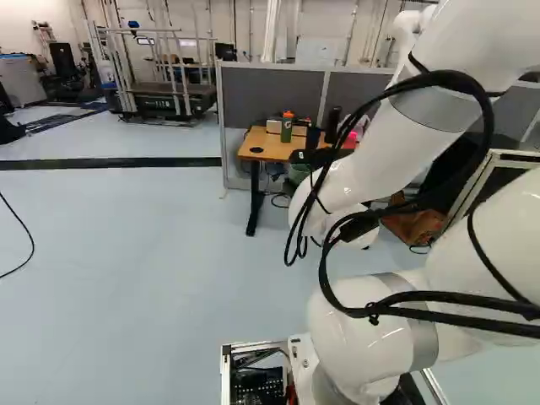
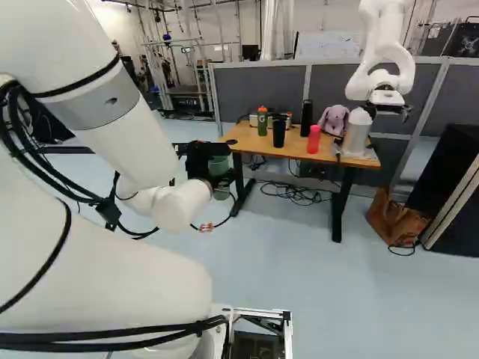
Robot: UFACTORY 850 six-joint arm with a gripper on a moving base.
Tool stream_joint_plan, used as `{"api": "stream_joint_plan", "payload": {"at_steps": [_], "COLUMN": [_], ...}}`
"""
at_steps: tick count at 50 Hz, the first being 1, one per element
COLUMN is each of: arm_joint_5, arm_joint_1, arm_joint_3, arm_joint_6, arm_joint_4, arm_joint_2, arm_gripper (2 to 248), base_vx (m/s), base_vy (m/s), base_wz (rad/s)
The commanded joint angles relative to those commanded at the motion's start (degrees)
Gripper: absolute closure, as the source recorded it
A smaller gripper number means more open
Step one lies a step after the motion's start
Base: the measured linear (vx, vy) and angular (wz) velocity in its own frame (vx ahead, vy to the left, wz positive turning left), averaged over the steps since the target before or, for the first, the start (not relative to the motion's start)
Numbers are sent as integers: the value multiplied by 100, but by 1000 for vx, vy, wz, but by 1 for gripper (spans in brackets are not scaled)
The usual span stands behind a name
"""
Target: Place the green cup on the table
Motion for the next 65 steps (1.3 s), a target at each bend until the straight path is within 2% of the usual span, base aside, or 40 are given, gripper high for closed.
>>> {"api": "stream_joint_plan", "payload": {"at_steps": [35, 37, 46, 65], "arm_joint_5": [0, 0, 0, 0], "arm_joint_1": [0, 0, -5, -63], "arm_joint_3": [0, -162, -397, -947], "arm_joint_6": [0, 0, 0, 0], "arm_joint_4": [0, 0, 0, 0], "arm_joint_2": [0, -192, -420, -735], "arm_gripper": [124, 124, 124, 124], "base_vx": [395, 321, 155, 5], "base_vy": [52, 7, 8, 1], "base_wz": [-31, -22, 62, 0]}}
